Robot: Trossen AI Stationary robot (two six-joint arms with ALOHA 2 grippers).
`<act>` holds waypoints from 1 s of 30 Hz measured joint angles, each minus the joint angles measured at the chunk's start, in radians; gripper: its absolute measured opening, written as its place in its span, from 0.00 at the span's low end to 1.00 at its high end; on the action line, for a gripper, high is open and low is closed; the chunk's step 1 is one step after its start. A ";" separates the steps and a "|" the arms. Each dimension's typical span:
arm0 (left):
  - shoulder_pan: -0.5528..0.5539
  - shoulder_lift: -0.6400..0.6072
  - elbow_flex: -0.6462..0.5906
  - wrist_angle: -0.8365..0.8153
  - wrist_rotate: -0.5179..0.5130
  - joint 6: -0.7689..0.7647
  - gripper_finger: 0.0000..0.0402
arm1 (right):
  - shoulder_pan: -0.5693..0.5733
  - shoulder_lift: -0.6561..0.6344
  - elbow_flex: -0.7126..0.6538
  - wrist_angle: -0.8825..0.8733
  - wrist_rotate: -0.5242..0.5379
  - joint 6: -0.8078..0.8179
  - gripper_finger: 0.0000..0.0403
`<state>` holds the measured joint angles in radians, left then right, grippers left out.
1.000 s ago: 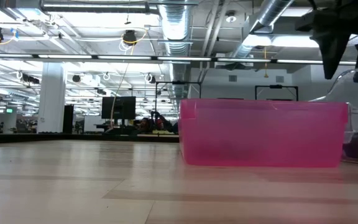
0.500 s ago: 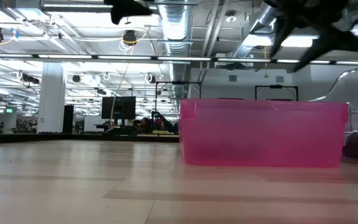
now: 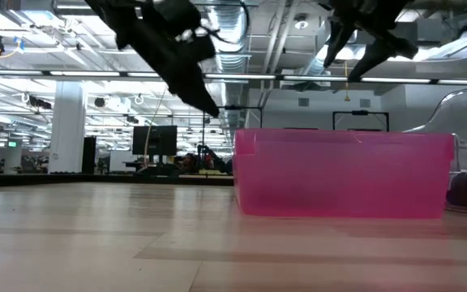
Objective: Pick & Place Food Item
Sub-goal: Put the red food coloring bottle into the transparent bin
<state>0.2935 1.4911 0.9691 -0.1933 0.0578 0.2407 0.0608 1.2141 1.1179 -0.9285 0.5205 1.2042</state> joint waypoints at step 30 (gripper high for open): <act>0.081 0.485 0.132 0.331 0.112 0.152 0.46 | -0.024 0.001 0.000 -0.006 -0.033 0.079 0.62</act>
<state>0.3748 1.9763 1.1010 0.1379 0.1695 0.3927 0.0367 1.2148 1.1175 -0.9348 0.4873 1.2834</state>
